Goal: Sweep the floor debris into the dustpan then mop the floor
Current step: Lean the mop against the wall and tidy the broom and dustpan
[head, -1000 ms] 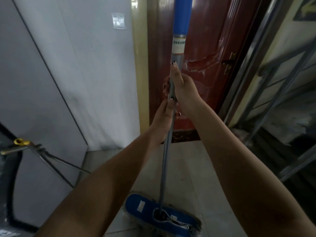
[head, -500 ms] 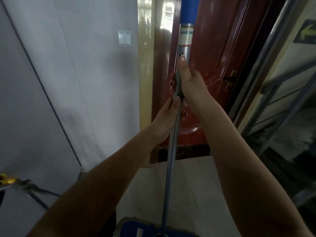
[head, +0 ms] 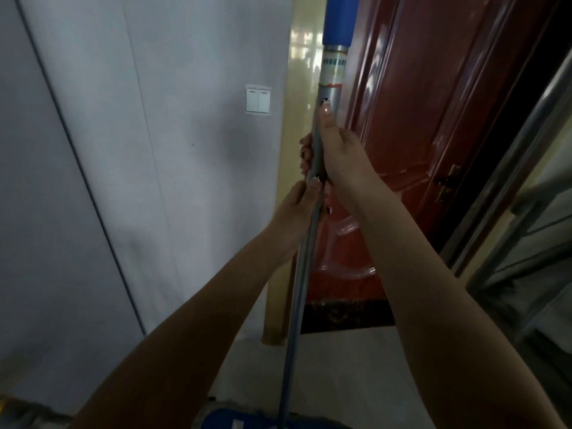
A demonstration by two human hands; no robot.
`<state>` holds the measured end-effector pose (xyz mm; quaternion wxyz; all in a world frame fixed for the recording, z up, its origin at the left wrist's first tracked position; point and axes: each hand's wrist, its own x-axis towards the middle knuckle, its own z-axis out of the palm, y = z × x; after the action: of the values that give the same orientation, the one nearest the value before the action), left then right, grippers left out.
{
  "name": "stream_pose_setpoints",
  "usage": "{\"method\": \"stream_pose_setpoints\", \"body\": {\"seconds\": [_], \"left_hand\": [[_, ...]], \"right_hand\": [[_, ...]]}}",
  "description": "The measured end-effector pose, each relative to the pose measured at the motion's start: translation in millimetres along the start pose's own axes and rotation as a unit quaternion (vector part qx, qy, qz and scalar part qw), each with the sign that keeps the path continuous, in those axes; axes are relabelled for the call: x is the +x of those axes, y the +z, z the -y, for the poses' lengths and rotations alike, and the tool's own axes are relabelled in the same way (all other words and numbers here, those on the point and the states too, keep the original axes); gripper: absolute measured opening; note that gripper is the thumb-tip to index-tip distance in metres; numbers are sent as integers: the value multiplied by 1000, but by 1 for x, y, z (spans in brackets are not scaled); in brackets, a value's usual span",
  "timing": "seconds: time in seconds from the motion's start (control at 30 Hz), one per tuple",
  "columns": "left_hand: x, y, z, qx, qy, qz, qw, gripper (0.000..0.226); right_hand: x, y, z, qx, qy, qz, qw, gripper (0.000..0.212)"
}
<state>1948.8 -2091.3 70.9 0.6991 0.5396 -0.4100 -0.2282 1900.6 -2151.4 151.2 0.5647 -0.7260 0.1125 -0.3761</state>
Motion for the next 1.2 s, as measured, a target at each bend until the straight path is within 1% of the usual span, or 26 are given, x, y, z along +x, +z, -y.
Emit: {"method": "stream_pose_setpoints", "body": {"seconds": [0.13,0.3,0.43,0.57,0.63,0.73,0.83,0.97,1.07,1.2], "left_hand": [[41,-37,17,14,5,-32,999,32],[96,-77,31,42,-10,-91,995,36],[122,-108,34,77,-6,-121,990,37],[143,-141,41,93,-24,-183,978,44],[153,-157,47,110,-19,-202,973,44],[161,-182,59,112,-32,-211,971,44],[169,-207,73,92,-53,-225,969,49],[174,-245,94,83,-55,-232,967,41],[172,-269,117,77,-57,-236,967,40],[172,-302,147,91,-104,-242,961,43]], "right_hand": [[51,28,-28,21,1,24,999,55],[116,57,-59,46,-4,60,997,54],[153,84,-72,62,-5,87,994,52],[178,119,-88,49,-1,94,994,50],[191,136,-97,48,2,106,993,49],[202,155,-111,37,10,126,991,48],[213,175,-129,23,11,146,989,48],[226,210,-155,19,28,186,982,46],[229,230,-179,24,49,214,975,44],[231,259,-211,20,85,212,973,43]]}}
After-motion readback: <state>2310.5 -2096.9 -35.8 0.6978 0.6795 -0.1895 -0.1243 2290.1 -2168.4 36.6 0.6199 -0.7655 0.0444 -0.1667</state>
